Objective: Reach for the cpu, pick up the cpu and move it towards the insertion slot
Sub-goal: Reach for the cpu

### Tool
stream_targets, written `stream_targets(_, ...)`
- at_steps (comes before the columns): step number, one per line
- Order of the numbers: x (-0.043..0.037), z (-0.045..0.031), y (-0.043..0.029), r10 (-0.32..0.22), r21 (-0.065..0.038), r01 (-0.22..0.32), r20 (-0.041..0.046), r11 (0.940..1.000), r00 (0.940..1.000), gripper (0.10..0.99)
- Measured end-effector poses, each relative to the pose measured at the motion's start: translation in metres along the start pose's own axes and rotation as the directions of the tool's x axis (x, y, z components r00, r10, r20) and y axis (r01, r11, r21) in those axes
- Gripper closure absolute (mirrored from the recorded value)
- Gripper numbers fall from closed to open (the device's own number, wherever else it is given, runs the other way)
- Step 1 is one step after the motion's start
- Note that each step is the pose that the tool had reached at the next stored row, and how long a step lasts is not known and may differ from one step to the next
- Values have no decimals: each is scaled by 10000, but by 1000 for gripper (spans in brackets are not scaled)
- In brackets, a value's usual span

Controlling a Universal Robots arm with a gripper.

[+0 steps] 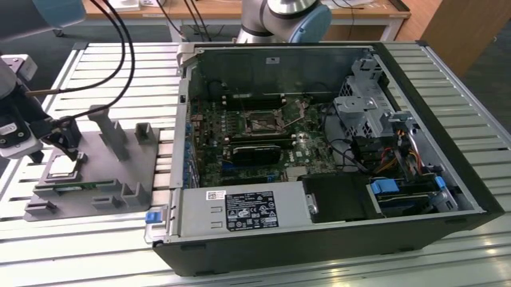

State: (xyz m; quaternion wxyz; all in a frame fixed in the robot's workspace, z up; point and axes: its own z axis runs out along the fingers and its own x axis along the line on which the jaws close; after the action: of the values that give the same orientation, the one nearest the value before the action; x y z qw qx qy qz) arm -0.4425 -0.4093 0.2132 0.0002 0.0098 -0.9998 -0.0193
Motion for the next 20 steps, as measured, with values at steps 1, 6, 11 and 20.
stream_targets(1, 0, 6, 0, -1, 0, 1, -1, 10000, 10000, 424)
stream_targets(6, 0, 36, -1, 0, -1, 0, 1, 10000, 10000, 412)
stream_targets(11, 1, 96, -4, 0, 0, 0, 0, 10000, 10000, 349)
stream_targets(20, 26, 205, -8, 0, 0, 0, 0, 10000, 10000, 349)
